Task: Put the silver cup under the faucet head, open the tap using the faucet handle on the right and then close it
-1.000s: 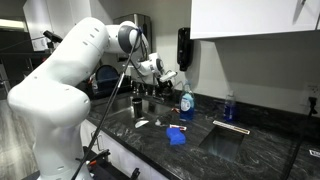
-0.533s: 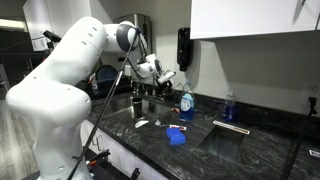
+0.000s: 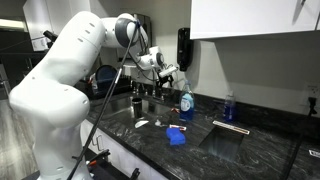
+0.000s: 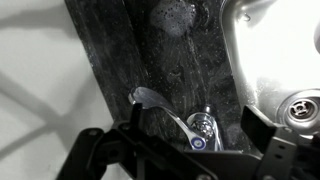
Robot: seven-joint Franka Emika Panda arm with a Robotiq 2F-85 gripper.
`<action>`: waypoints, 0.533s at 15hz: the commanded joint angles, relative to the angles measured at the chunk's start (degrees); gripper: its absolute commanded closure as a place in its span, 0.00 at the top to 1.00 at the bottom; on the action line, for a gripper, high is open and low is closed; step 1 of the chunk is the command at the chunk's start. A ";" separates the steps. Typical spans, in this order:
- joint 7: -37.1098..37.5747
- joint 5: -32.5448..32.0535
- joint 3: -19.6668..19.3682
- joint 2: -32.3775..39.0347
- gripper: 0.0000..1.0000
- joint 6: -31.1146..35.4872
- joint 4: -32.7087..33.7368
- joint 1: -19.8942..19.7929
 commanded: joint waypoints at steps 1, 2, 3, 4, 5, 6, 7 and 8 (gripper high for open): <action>-5.41 6.06 3.82 -3.27 1.00 -4.11 -0.43 -3.25; -6.32 7.88 4.34 -3.85 1.00 -5.07 -0.28 -3.71; -7.39 9.44 4.78 -4.32 1.00 -6.11 -0.10 -4.12; -8.05 10.64 4.98 -4.76 1.00 -7.04 0.08 -4.30; -8.42 11.34 4.91 -5.22 1.00 -8.26 0.24 -4.27; -8.90 12.18 4.98 -5.43 1.00 -9.09 0.41 -4.31; -9.39 12.82 5.01 -5.72 1.00 -9.97 0.48 -4.26; -9.72 13.05 4.92 -5.90 1.00 -10.53 0.50 -4.11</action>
